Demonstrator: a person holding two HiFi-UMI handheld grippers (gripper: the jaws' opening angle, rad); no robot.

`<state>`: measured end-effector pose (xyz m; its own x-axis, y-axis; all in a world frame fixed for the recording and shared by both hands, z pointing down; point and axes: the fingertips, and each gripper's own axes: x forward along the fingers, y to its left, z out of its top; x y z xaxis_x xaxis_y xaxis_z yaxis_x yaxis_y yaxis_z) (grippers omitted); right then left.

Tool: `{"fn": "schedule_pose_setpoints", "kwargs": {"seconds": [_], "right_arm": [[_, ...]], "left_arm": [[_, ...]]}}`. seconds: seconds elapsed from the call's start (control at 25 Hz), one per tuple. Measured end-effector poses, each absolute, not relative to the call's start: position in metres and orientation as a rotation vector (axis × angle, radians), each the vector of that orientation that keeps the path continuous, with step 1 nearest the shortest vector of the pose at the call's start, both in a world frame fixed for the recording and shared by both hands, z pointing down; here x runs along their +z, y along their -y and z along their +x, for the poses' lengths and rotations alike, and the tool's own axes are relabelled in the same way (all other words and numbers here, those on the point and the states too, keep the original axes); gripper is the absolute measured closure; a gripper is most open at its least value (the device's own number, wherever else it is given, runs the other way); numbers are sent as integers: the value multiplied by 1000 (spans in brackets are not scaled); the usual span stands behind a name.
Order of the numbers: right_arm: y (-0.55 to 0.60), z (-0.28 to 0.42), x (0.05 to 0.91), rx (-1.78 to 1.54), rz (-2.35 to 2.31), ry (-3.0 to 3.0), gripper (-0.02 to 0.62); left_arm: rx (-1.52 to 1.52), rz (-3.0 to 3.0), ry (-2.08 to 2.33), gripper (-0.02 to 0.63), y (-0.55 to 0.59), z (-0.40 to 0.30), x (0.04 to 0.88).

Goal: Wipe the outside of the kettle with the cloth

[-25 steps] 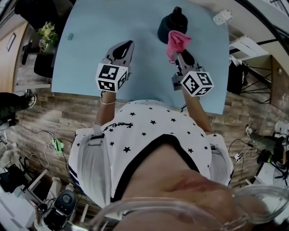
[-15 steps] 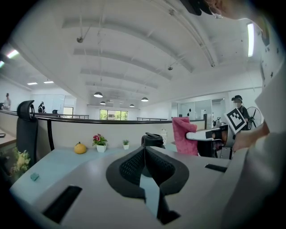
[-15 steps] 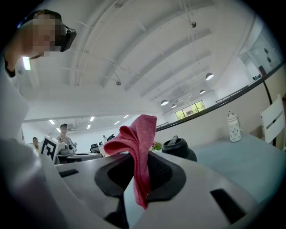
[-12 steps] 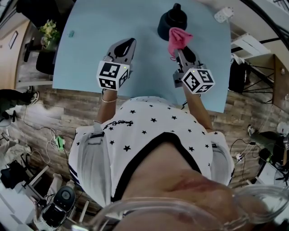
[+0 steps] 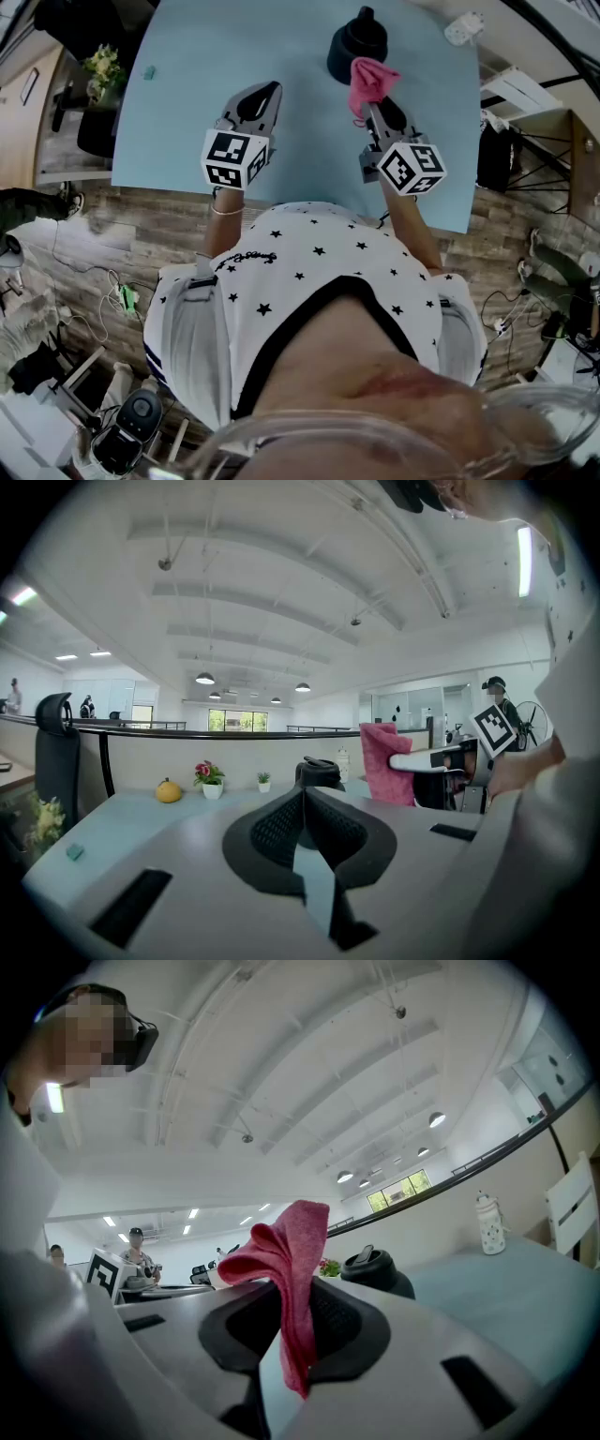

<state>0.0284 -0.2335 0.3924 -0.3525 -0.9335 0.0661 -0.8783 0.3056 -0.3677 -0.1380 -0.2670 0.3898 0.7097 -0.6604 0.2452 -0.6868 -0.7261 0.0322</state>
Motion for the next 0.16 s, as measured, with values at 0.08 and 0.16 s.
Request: {"fn": "schedule_pose_setpoints", "kwargs": {"seconds": [0.08,0.16], "right_arm": [[232,30,392,-517,-1684,-2403,531],[231,31,391,-521,-1678,-2398,529]], "left_arm": [[329,2793,1102,577,265,-137,389],[328,2795,1101,577,264,-135,389]]}}
